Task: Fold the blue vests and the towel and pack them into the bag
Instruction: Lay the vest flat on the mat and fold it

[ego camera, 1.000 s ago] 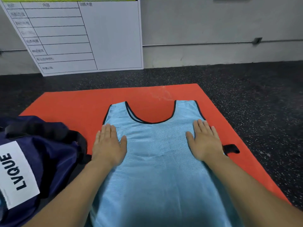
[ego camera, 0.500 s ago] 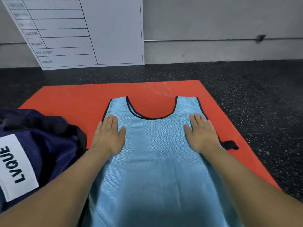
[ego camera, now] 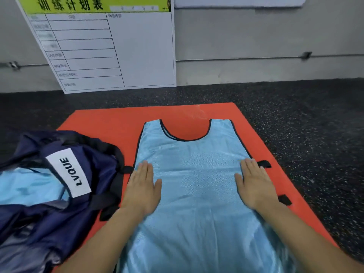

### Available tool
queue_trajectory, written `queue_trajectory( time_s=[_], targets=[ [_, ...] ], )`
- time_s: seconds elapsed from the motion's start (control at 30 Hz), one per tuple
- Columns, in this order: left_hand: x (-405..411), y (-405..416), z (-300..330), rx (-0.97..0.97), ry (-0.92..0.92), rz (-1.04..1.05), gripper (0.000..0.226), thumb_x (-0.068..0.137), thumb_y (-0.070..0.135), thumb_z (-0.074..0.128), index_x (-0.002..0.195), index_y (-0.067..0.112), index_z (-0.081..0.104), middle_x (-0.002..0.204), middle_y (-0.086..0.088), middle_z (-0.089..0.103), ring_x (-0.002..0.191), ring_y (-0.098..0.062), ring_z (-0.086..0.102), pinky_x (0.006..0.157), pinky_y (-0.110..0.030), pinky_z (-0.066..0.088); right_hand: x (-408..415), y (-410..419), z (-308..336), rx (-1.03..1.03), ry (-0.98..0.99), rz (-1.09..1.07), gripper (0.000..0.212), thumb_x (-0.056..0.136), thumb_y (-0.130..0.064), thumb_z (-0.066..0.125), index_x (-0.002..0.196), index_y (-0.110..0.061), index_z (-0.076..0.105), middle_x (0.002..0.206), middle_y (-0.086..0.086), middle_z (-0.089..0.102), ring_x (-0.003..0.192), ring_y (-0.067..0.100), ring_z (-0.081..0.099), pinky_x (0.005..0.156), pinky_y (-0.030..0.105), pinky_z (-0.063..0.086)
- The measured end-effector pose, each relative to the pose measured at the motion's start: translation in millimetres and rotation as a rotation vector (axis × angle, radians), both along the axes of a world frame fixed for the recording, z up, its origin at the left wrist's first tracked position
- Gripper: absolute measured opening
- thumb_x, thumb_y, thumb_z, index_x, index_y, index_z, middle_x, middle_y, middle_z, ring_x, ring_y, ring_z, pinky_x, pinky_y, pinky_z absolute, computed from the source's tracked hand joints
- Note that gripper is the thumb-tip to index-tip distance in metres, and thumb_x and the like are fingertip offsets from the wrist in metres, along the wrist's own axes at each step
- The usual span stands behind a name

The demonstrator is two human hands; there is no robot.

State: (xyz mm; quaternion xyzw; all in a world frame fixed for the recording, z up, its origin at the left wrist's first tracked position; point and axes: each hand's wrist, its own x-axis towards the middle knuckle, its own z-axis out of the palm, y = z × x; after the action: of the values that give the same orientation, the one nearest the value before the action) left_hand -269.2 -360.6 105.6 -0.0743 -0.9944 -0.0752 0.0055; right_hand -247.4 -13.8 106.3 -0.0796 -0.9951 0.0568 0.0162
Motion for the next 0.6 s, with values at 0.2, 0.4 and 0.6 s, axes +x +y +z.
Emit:
queue_trajectory(
  time_s=[0.2, 0.4, 0.6],
  targets=[
    [77, 63, -1, 0.089, 0.091, -0.31, 0.064, 0.099, 0.035, 0.031, 0.146, -0.005, 0.047, 0.155, -0.021, 0.042, 0.144, -0.034, 0.042, 0.118, -0.043, 0.022, 56, -119, -6, -0.101, 0.157, 0.361, 0.061, 0.101, -0.039, 0.032, 0.145, -0.002, 0.052, 0.153, 0.015, 0.049, 0.142, 0.032, 0.047, 0.123, 0.043, 0.026],
    [106, -2, -5, -0.008, -0.005, -0.107, 0.092, 0.089, 0.064, -0.004, 0.162, 0.009, 0.008, 0.169, -0.004, -0.002, 0.156, -0.015, -0.007, 0.126, -0.033, -0.006, 98, -37, -4, -0.029, -0.036, 0.147, 0.069, 0.105, -0.05, 0.008, 0.164, -0.014, 0.006, 0.171, 0.001, -0.001, 0.158, 0.018, -0.003, 0.128, 0.038, -0.004],
    [145, 30, -2, 0.086, 0.01, -0.244, 0.078, 0.099, 0.051, 0.015, 0.157, 0.001, 0.025, 0.165, -0.01, 0.01, 0.154, -0.027, 0.021, 0.125, -0.037, 0.01, 131, -83, 10, -0.121, -0.048, 0.255, 0.086, 0.092, -0.056, 0.002, 0.161, -0.007, 0.02, 0.169, 0.005, 0.011, 0.158, 0.024, 0.011, 0.126, 0.032, -0.004]
  ],
)
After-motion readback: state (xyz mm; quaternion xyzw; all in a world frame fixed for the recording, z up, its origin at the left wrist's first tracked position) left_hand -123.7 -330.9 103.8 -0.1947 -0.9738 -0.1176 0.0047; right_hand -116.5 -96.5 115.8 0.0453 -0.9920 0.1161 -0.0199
